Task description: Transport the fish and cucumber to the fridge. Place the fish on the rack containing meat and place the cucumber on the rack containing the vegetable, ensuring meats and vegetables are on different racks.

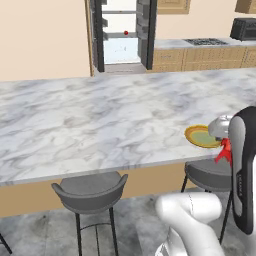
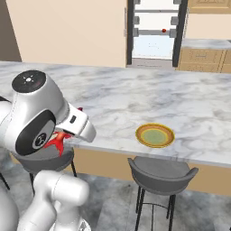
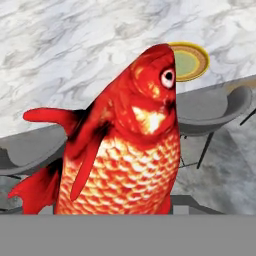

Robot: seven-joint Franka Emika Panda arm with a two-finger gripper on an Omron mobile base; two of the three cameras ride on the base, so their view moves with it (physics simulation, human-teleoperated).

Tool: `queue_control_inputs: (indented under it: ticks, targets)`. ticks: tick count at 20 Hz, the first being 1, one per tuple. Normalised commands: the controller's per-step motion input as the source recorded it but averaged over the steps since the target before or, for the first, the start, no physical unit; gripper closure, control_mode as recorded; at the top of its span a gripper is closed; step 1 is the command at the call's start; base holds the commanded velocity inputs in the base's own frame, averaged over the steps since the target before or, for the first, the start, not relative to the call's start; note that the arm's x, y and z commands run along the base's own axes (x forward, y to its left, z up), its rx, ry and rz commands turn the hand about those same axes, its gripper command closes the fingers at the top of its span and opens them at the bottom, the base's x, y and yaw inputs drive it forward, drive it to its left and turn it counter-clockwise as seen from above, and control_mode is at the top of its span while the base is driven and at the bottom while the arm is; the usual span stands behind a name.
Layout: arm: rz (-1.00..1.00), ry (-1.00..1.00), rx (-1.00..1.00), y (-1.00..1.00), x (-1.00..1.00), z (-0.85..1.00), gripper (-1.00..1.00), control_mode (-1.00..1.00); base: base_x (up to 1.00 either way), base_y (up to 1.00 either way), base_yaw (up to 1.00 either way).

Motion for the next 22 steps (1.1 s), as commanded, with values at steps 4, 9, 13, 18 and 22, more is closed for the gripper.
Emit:
queue_control_inputs:
  ticks: [4, 9, 13, 18, 22]
  targets:
    - [0.02, 0.0, 0.0, 0.11, -0.09, 0.03, 1.0, 1.0, -0.61, 0.39, 0.02]
    - [0.0, 0.0, 0.0, 0.0, 0.0, 0.0, 1.0, 1.0, -1.0, 0.96, 0.07]
    - [0.0, 0.0, 0.0, 0.0, 0.0, 0.0, 1.0, 1.0, -0.29, 1.0, 0.14]
    - [0.0, 0.0, 0.0, 0.0, 0.0, 0.0, 1.0, 1.0, 0.5, 1.0, 0.01]
    - [0.0, 0.0, 0.0, 0.0, 0.0, 0.0, 1.0, 1.0, 0.58, 1.0, 0.0]
